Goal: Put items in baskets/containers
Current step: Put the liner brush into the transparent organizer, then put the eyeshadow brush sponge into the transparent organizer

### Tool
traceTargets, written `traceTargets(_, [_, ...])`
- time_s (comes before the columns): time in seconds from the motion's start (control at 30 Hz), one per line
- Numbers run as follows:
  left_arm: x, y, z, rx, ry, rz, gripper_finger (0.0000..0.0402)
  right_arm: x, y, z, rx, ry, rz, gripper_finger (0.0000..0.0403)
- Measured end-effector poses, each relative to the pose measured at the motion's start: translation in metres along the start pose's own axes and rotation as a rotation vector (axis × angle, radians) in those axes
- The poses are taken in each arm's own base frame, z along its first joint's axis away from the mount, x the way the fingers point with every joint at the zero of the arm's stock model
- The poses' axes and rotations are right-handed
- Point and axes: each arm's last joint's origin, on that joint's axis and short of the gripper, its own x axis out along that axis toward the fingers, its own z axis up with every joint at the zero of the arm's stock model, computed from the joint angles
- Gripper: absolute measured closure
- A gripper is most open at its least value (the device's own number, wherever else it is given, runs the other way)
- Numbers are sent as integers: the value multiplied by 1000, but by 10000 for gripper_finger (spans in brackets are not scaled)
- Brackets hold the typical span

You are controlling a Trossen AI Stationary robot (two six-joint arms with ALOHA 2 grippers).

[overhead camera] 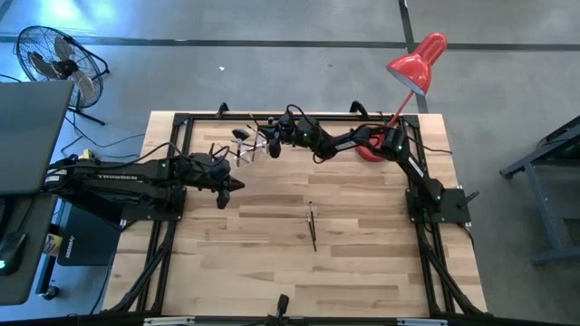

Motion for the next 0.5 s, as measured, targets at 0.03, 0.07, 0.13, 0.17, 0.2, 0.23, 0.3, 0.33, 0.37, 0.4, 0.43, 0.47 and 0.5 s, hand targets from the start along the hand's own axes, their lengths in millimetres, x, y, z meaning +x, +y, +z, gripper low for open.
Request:
traceTargets(0.03, [0,0,0,0,0,0,401,0,0,0,0,-1,-5,384])
traceTargets(0.07, [0,0,0,0,1,0,401,0,0,0,0,-4,-11,380])
traceTargets(0.13, [0,0,0,0,3,-5,401,0,-1,0,0,-9,-31,372])
traceTargets(0.17, [0,0,0,0,4,-7,401,0,-1,0,0,-12,-41,369])
traceTargets(0.2, [0,0,0,0,5,-10,401,0,-1,0,1,-14,-46,367])
traceTargets(0.23, [0,0,0,0,8,-12,401,0,-1,0,5,-14,-47,366])
traceTargets(0.3, [0,0,-1,0,11,-14,401,0,-1,0,24,-15,-47,366])
traceTargets(0.33, [0,0,-1,0,11,-16,401,0,-1,0,31,-15,-47,367])
traceTargets(0.37, [0,0,-1,0,11,-17,401,0,-1,0,35,-15,-46,369])
traceTargets(0.4, [0,0,-1,0,12,-17,401,0,-1,0,35,-15,-46,370])
traceTargets(0.43, [0,0,-1,0,12,-17,401,0,-1,0,35,-15,-46,371])
traceTargets(0.47, [0,-1,-1,0,12,-18,401,0,-1,0,36,-15,-46,373])
traceTargets(0.5, [0,-1,-1,0,13,-20,401,0,-1,0,37,-15,-46,374])
